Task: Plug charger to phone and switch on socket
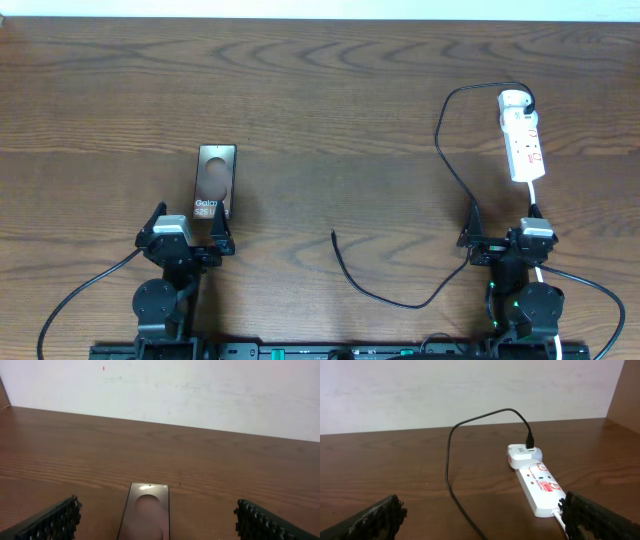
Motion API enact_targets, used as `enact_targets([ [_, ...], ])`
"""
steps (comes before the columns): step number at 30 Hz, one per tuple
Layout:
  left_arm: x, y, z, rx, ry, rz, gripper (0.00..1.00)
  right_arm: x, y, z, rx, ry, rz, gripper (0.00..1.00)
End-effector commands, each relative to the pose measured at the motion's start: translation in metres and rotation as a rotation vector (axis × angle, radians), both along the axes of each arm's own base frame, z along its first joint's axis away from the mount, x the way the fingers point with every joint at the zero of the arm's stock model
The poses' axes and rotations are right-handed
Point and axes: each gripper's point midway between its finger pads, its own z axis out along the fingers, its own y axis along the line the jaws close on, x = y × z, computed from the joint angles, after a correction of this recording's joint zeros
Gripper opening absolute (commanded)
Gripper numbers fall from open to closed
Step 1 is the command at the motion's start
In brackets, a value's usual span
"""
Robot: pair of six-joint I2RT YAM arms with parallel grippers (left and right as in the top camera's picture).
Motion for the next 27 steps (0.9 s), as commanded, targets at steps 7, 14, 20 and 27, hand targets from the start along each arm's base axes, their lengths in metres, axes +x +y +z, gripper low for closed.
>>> enact_targets([
  [7,-0.001,-0.001,-0.017,-0.011,0.053,-0.005,0.98,0.000,0.000,0.000,-0.012,0.000,0.001,0.99],
  [14,-0.001,-0.001,-0.017,-0.010,0.053,-0.004,0.98,0.000,0.000,0.000,-0.012,0.000,0.001,0.99],
  [20,-0.001,-0.001,-0.015,-0.011,0.045,-0.004,0.98,0.000,0.000,0.000,-0.012,0.000,0.001,0.99],
  [27,0.000,-0.002,0.008,-0.012,-0.013,-0.015,0.98,0.000,0.000,0.000,-0.012,0.000,0.001,0.99],
])
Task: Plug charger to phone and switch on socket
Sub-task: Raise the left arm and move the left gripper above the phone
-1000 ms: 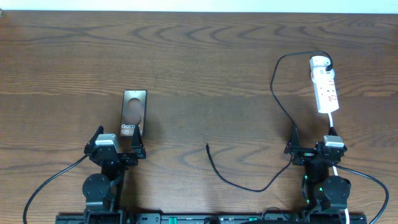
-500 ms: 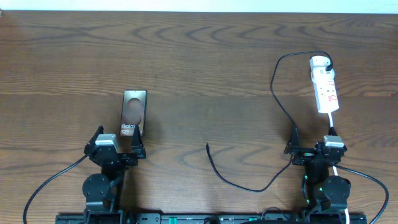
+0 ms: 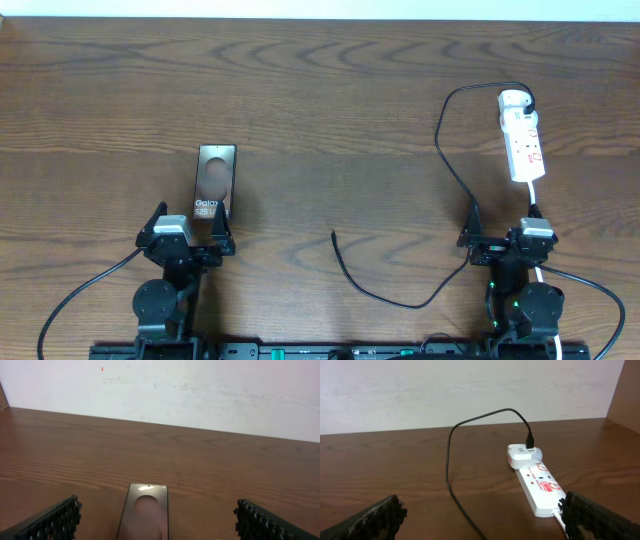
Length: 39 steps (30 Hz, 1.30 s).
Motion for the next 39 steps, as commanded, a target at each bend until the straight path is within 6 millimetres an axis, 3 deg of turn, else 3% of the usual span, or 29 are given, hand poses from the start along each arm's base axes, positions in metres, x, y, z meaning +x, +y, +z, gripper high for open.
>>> enact_targets([
  [1,-0.001,-0.002,0.011,-0.019,-0.008,-0.010,0.98,0.000,0.000,0.000,-0.012,0.000,0.001,0.99],
  [8,0.012,-0.002,0.063,-0.035,0.089,-0.008,0.98,0.000,0.000,0.000,-0.012,0.000,0.001,0.99],
  [12,0.039,-0.001,0.088,-0.040,0.275,-0.004,0.98,0.000,0.000,0.000,-0.012,0.000,0.001,0.99],
  [17,0.079,0.000,0.098,-0.037,0.616,-0.001,0.98,0.000,0.000,0.000,-0.012,0.000,0.001,0.99],
  [22,0.128,0.000,0.084,0.004,0.895,-0.026,0.98,0.000,0.000,0.000,-0.012,0.000,0.001,0.99],
  [29,0.148,0.001,0.019,-0.001,1.088,-0.029,0.98,0.000,0.000,0.000,-0.012,0.000,0.001,0.99],
  [31,0.150,0.000,0.006,-0.002,1.121,-0.029,0.47,0.000,0.000,0.000,-0.012,0.000,0.001,0.99],
  [32,0.151,0.001,0.002,-0.002,1.134,-0.029,0.38,0.000,0.000,0.000,-0.011,0.000,0.001,0.99],
  [33,0.151,0.001,-0.001,-0.003,1.141,-0.029,0.38,0.000,0.000,0.000,-0.012,0.000,0.001,0.99],
  [34,0.151,0.001,-0.003,-0.003,1.144,-0.029,0.63,0.000,0.000,0.000,-0.012,0.000,0.001,0.99],
  [35,0.151,0.001,-0.004,-0.003,1.146,-0.029,0.98,0.000,0.000,0.000,-0.012,0.000,0.001,0.99],
  [39,0.151,0.001,-0.004,-0.003,1.148,-0.029,0.98,0.000,0.000,0.000,-0.012,0.000,0.001,0.99],
])
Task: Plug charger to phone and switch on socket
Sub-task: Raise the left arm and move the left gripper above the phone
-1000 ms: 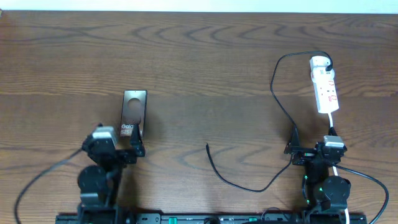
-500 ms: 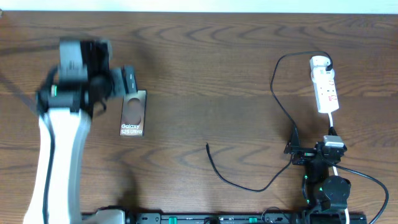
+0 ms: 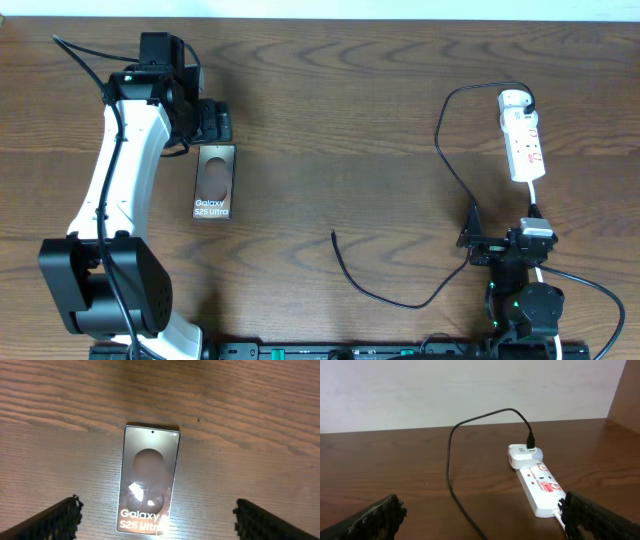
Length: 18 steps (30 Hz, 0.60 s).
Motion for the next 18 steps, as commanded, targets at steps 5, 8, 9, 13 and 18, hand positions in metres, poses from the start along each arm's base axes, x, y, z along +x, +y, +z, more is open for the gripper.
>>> enact_targets([
  [5,-0.002,0.001,0.006,0.002,-0.004,-0.005,0.98,0.000,-0.001,0.000,-0.012,0.000,-0.004,0.99],
  [8,-0.006,0.001,0.000,0.002,0.015,-0.005,0.98,0.000,-0.001,0.000,-0.012,-0.001,-0.004,0.99],
  [9,-0.008,0.001,-0.003,0.002,0.025,-0.005,0.98,0.000,-0.001,0.000,-0.012,-0.001,-0.004,0.99],
  [13,-0.020,0.001,-0.017,0.001,0.073,-0.006,0.98,0.000,-0.001,0.000,-0.012,-0.001,-0.004,0.99],
  [18,-0.037,0.001,-0.038,-0.001,0.139,-0.005,0.98,0.000,-0.001,0.000,-0.012,0.000,-0.004,0.99],
])
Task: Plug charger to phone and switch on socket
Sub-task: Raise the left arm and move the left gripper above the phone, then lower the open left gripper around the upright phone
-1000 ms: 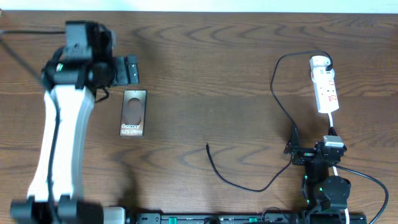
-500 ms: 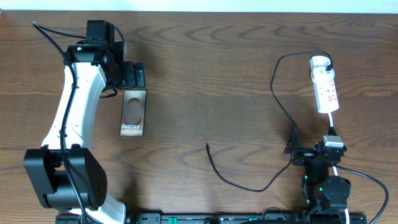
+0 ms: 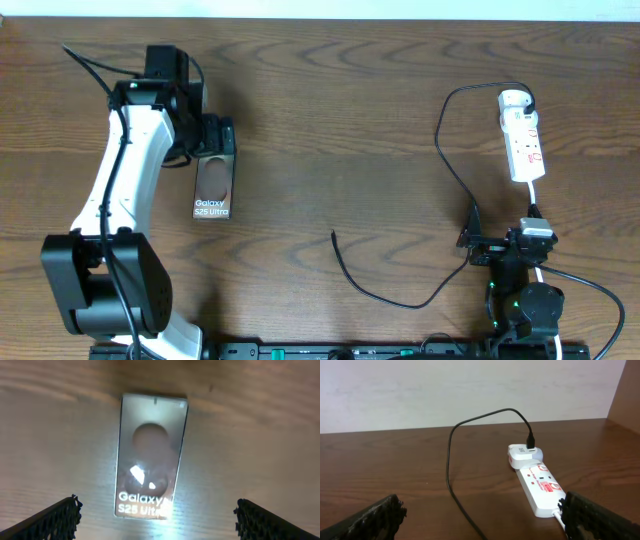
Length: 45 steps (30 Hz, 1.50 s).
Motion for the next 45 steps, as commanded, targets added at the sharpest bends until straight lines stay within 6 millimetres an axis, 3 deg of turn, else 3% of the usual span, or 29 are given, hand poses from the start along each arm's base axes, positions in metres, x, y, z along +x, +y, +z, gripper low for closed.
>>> enact_targets([
  [1,-0.014,0.001,-0.013,0.000,0.044,-0.004,0.98,0.000,-0.001,0.000,-0.012,0.000,-0.004,0.99],
  [12,-0.035,0.000,-0.057,0.002,0.095,-0.026,0.98,0.000,-0.001,0.000,-0.012,0.000,-0.004,0.99],
  [18,-0.034,0.000,-0.061,0.020,0.076,-0.142,0.98,0.000,-0.001,0.000,-0.012,-0.001,-0.004,0.99],
  [32,-0.007,0.001,-0.060,0.033,-0.027,-0.141,0.98,0.000,-0.001,0.000,-0.012,0.000,-0.004,0.99],
  [45,-0.010,0.002,-0.092,0.023,0.053,-0.123,0.98,0.000,-0.001,0.000,-0.012,0.000,-0.004,0.99],
])
